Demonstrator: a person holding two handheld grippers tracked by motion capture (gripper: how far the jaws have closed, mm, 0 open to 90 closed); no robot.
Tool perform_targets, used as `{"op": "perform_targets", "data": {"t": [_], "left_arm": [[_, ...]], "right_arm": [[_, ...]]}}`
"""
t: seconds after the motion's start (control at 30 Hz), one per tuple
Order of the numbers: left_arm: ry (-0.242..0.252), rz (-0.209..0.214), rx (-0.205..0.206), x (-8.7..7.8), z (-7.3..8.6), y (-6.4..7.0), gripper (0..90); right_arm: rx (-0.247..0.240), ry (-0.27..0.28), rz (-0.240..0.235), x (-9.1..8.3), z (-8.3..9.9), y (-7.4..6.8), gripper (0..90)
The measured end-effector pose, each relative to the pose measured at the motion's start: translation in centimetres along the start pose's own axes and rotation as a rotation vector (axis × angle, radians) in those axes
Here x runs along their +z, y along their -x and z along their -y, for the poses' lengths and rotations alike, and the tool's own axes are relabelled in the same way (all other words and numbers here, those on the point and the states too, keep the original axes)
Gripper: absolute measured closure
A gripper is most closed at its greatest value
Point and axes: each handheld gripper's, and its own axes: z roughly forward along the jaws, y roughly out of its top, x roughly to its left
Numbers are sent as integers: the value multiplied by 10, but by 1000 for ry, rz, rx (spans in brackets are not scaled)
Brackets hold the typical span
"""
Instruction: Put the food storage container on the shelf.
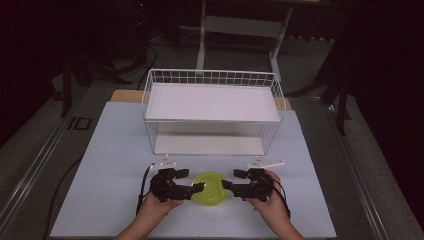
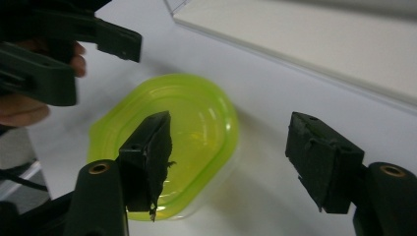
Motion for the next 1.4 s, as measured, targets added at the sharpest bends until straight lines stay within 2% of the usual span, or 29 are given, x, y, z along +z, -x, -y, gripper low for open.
{"op": "perform_targets", "data": {"t": [0.07,0.13,0.17,0.2,0.23,0.27,0.37,0.43,0.5,0.53,0.57,0.6,0.63,0.67,0.77,0.8,0.9,0.97,1.07,1.1,1.13,1.2,1.33,1.4], "left_arm": [[-12,-21,-30,1,2,-2,161],[-20,-30,-38,1,3,-3,210],[-27,-40,-61,0,5,-5,211],[-27,-40,-61,0,5,-5,222],[-41,-39,-78,-1,7,-6,239],[-50,-28,-86,-1,7,-7,265],[-80,2,-116,0,10,-10,395],[-110,-1,-135,3,13,-12,483],[-146,4,-136,6,16,-11,506],[-144,16,-142,6,16,-11,515],[-142,32,-147,6,16,-11,566],[-139,21,-140,5,15,-9,625],[-139,21,-140,5,15,-9,629],[-141,17,-142,5,15,-9,652],[-156,37,-193,4,13,-7,688],[-156,37,-193,4,13,-7,701],[-173,7,-202,2,11,-1,721],[-172,-3,-223,0,11,1,749],[-160,-29,-233,-3,11,3,795],[-155,-35,-236,-4,11,3,808],[-151,-29,-243,-5,10,3,813],[-141,-32,-219,-7,7,6,814],[-110,-31,-208,-13,-1,10,814],[-100,-28,-197,-17,-7,12,815]], "right_arm": [[8,-17,1,3,1,-1,383],[15,-22,-2,5,2,-1,410],[45,-31,-15,7,3,0,453],[45,-31,-15,7,3,0,453],[73,-46,-20,9,4,1,486],[81,-48,-19,9,5,2,490],[91,-72,-18,10,8,2,514],[100,-87,-18,11,9,2,552],[115,-99,-22,12,11,1,580],[120,-99,-22,12,11,1,602],[124,-105,-20,11,10,-1,618],[123,-106,-25,11,10,-1,626],[123,-106,-25,11,10,-1,626],[141,-111,-22,11,9,-3,662],[182,-109,-21,10,9,-4,703],[182,-109,-21,10,9,-4,703],[235,-96,-10,8,10,-7,744],[248,-87,-28,6,10,-9,757],[237,-72,-42,2,8,-15,797],[223,-70,-35,0,6,-17,801],[185,-78,-15,-1,4,-21,802],[179,-76,-11,-3,2,-23,802],[147,-49,-4,-9,-6,-27,802],[147,-36,-9,-12,-11,-28,802]]}}
